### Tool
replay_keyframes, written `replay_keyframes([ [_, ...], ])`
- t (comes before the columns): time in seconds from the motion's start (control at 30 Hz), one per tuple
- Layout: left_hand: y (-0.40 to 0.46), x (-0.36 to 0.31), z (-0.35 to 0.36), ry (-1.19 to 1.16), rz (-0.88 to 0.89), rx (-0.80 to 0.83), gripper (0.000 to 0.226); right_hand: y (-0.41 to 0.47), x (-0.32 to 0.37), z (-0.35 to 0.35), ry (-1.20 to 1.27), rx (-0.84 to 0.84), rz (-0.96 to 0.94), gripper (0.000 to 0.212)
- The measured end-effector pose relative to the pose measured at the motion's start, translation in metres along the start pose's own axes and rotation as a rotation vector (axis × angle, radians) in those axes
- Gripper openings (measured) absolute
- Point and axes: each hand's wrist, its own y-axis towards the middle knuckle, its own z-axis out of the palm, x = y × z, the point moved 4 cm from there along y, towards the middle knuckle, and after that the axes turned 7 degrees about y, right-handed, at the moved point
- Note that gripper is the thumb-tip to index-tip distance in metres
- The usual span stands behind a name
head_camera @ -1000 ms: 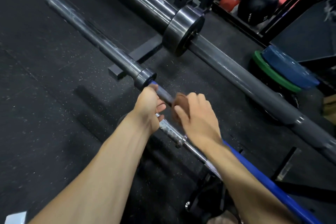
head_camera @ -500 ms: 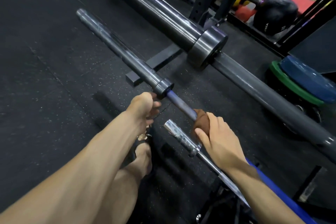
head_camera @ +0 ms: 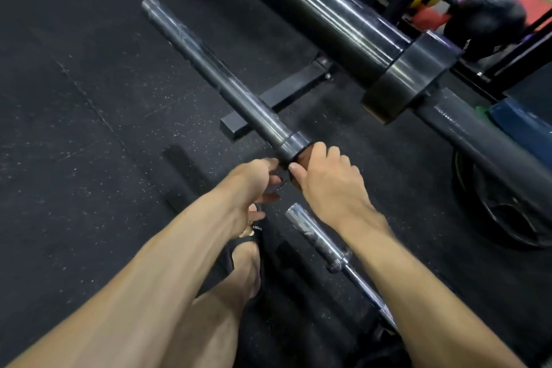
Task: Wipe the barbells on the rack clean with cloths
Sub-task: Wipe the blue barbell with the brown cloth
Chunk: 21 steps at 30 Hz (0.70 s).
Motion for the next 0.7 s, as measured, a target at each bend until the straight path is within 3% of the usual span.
replay_keyframes([
  [0.1, -0.002, 0.0, 0.0, -0.018, 0.004, -0.019, 0.024, -0.006, -0.027, -0.002, 0.512, 0.216, 0.026, 0.052],
  [0.17, -0.002, 0.001, 0.0, -0.037, 0.006, -0.02, 0.024, 0.0, -0.036, 0.0, 0.664, 0.269, 0.035, 0.044],
  [0.33, -0.002, 0.001, 0.0, -0.038, 0.006, -0.032, 0.025, 0.011, -0.03, -0.001, 0.746, 0.281, 0.082, 0.045],
  [0.6, -0.003, -0.003, -0.006, -0.044, 0.035, -0.062, 0.022, 0.029, -0.033, 0.007, 0.827, 0.239, 0.433, 0.058],
  [0.7, 0.0, -0.001, -0.005, -0.028, 0.04, -0.055, 0.021, 0.025, -0.031, 0.005, 0.752, 0.12, 0.388, 0.06],
])
